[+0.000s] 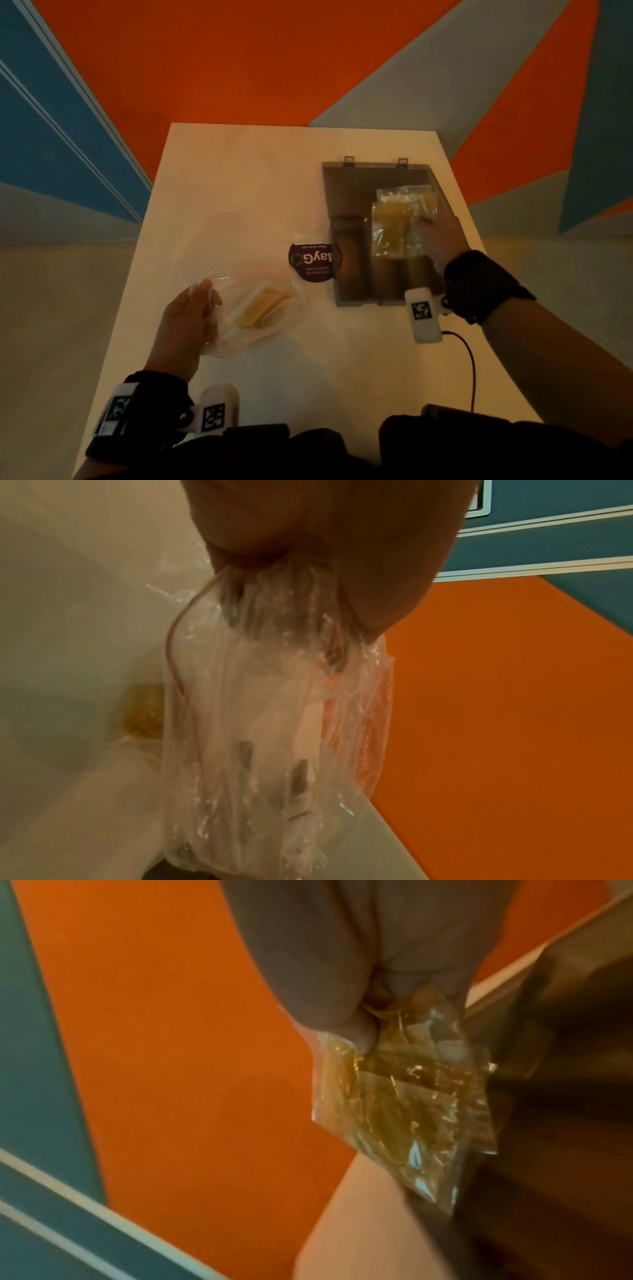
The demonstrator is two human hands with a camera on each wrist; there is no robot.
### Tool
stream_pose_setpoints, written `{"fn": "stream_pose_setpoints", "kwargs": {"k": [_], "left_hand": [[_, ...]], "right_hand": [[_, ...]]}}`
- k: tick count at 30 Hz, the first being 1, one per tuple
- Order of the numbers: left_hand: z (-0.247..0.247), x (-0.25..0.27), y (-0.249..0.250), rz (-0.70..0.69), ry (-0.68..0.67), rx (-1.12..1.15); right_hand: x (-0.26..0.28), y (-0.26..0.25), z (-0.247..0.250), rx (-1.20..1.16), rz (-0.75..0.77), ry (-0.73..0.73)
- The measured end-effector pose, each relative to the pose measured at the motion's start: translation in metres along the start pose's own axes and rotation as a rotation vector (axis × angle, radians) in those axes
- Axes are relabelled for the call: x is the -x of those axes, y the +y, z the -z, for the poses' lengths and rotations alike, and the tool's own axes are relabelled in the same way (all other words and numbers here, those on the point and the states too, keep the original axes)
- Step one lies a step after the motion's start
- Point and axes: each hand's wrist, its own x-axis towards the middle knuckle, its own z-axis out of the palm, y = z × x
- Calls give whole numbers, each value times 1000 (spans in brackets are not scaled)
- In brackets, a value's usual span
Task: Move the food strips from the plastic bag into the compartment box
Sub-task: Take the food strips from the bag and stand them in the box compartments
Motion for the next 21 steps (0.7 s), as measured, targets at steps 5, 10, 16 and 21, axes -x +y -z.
{"fn": "stream_pose_setpoints", "kwargs": {"k": [5,10,16,21], "left_hand": [[1,2,-1,29,-30,16],[-5,7,7,38,-30,-10],[-8,7,7,63,4,5],[-6,4,5,81,4,24]], "right_hand": [[-38,23,-3,651,-50,13],[-59,30,-31,699,-94,-30],[-64,44,-48,667,-231,-162],[-65,49,-32,320,-199,-122]]}}
